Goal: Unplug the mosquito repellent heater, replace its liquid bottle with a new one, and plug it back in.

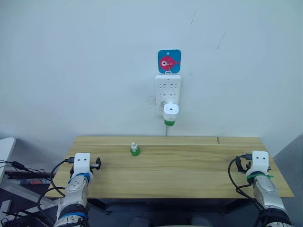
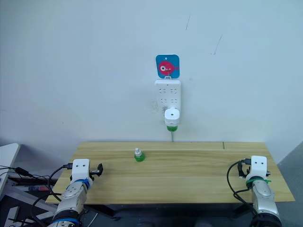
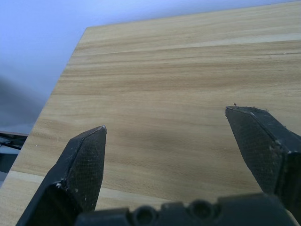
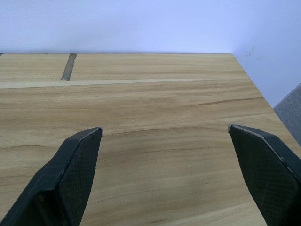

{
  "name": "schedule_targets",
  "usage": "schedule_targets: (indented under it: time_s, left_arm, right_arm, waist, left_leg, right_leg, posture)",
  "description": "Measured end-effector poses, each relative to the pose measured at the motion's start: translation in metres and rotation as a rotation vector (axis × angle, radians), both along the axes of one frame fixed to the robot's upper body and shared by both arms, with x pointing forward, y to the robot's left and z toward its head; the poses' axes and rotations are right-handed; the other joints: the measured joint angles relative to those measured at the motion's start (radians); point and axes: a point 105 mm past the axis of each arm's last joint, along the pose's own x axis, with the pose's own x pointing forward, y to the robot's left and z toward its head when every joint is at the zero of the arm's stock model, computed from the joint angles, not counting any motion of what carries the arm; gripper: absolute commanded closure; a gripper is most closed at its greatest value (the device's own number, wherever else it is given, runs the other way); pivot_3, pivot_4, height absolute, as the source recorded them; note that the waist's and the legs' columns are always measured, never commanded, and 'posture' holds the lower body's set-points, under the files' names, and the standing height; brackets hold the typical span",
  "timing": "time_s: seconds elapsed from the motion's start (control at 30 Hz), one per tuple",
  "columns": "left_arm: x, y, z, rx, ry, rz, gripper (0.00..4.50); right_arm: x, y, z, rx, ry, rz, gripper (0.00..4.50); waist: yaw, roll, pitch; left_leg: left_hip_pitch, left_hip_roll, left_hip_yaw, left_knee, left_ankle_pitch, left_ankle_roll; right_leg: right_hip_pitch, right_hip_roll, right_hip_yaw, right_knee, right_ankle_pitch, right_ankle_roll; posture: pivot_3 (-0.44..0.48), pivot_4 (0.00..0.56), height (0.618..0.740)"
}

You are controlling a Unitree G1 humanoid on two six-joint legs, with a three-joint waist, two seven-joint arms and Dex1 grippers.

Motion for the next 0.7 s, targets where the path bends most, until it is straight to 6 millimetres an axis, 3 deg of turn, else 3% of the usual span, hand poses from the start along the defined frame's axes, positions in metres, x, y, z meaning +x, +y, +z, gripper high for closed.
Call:
schedule_targets:
  time_s: [0.53,0.7]
  left_arm:
    - [0.002,-0.003,0.003,-0.018,-0.017,-0.054,0.00]
    - [-0.002,0.005,0.007,0.007,-0.015,-0.073,0.00]
  right_arm:
    - [-0.005,0.019,-0.003,0.030,-0.025,0.023,0.02]
    - [-0.009,0.028,-0.002,0.034,-0.033,0.047,0.02]
  waist:
    - [-0.003,0.001,0.002]
    - [-0.006,0.003,0.006]
  left_leg:
    - [0.000,0.000,-0.001,0.000,0.000,0.000]
    - [0.000,0.000,-0.001,0.000,0.000,0.000]
  right_leg:
    - [0.000,0.000,0.000,0.000,0.000,0.000]
    - [0.000,0.000,-0.001,0.000,-0.001,0.000]
  posture:
    - [0.091,0.053,0.740]
    - [0.086,0.069,0.740]
